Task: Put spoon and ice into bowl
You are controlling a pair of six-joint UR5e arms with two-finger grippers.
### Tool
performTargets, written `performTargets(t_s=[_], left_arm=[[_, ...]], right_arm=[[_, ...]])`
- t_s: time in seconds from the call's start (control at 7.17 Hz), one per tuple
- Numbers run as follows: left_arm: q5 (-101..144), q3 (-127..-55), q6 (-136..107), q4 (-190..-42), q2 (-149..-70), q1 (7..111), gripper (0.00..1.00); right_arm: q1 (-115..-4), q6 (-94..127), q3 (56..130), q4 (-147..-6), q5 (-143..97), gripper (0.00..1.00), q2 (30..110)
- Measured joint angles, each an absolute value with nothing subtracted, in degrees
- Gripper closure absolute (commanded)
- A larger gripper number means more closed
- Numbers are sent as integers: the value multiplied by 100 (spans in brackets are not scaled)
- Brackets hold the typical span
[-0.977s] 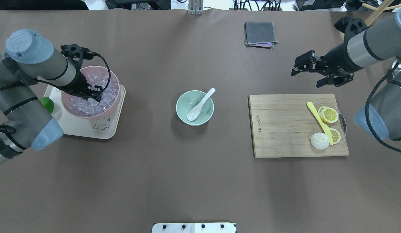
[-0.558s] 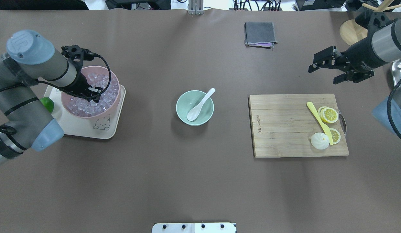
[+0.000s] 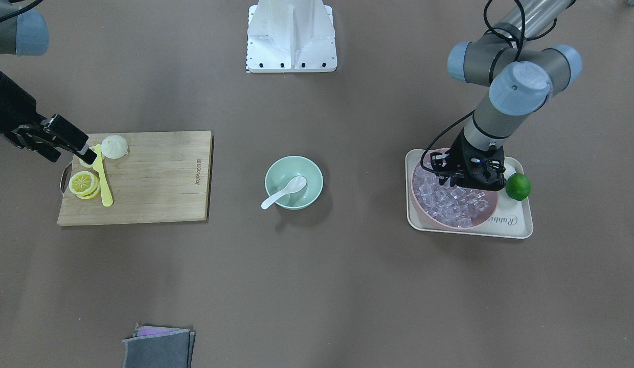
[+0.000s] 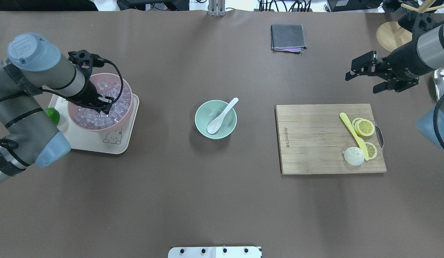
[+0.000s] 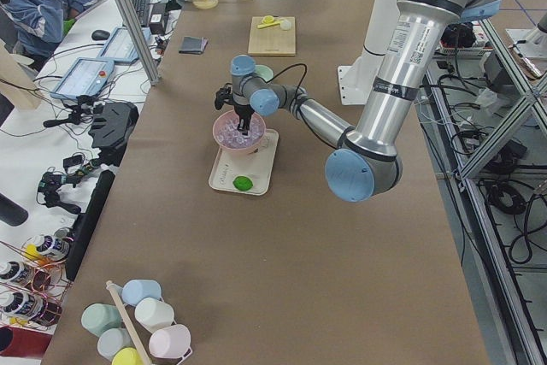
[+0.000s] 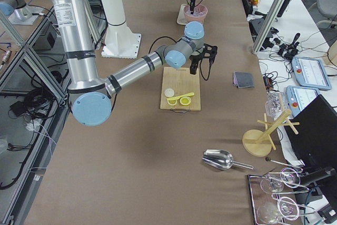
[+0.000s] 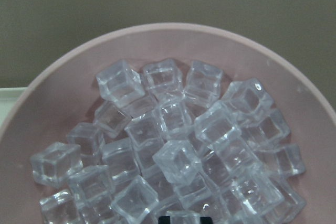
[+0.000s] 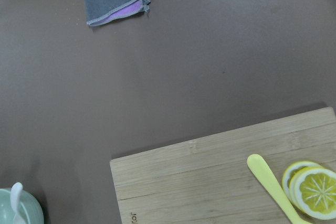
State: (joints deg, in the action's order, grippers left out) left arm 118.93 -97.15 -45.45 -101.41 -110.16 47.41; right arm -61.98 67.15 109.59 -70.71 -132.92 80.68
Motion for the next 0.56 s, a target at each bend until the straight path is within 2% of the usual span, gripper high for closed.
performTargets(t_s=[0.56], left_arm=[[12059, -9941, -4488, -9916, -11099, 4988, 100]], right_arm=[[-6594, 5694, 10963, -7074, -13290, 0, 8565]])
